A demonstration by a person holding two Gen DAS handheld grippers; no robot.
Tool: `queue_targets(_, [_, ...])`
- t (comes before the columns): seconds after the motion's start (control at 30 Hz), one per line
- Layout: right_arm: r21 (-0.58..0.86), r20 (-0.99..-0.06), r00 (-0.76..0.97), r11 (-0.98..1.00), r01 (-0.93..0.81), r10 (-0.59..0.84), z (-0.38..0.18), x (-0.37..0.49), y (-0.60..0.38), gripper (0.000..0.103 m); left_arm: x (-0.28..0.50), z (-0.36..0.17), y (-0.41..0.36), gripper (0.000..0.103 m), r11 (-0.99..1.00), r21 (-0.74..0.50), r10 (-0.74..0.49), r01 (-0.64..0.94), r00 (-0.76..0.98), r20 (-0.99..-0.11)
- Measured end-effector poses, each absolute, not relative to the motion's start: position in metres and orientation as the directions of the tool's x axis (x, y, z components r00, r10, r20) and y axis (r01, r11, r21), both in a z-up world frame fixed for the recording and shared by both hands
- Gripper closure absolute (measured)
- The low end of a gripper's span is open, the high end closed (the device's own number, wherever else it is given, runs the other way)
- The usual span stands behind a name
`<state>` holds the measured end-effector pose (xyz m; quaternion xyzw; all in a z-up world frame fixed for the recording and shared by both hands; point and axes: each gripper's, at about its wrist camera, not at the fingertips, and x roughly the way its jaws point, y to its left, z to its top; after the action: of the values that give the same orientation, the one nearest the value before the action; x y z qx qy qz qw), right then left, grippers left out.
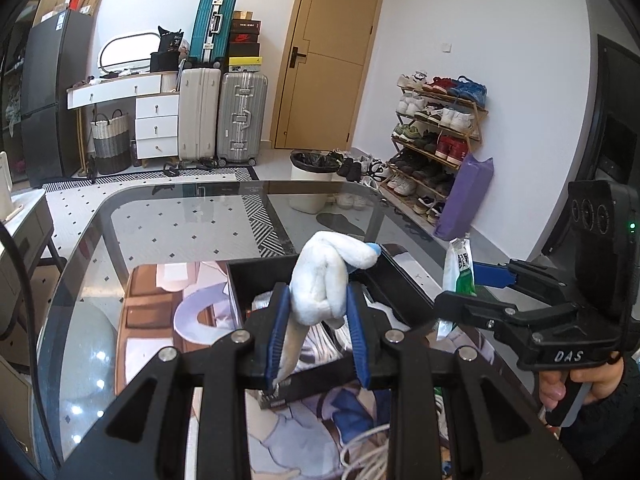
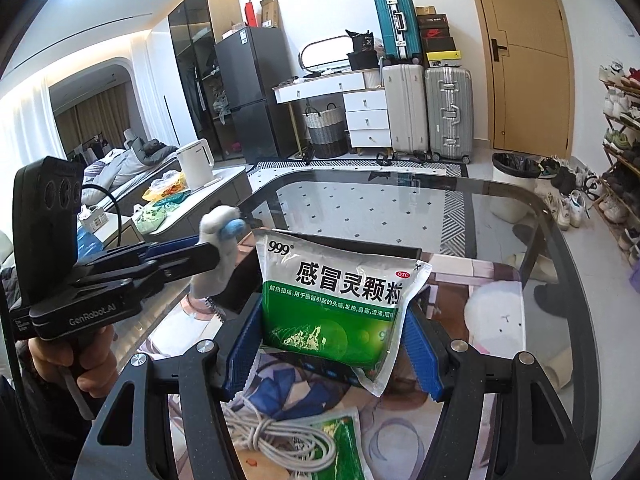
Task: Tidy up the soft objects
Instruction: 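Carry the doll and sachet over the black box and lower them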
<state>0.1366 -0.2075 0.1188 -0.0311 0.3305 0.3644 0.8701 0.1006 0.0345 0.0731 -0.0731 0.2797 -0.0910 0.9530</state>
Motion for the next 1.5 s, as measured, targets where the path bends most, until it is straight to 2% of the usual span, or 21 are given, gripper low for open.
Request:
queue_targets(1.03, [0.17,-0.635,0.492,0.73,-0.662,0.595,0.091,0.195,-0.169,0.036,0.153,0.048,0.037,0.076,0.962,-0.24,-0.243,0.127,0.798,-0.552])
queue_targets(1.5, [0.143,-0.657,0.491,0.733,-0.665,0.573,0.077,0.2,-0.166,0.036,0.151,0.035,0.022,0.076,0.973,-0.176,-0.228,0.152,0.774,-0.591])
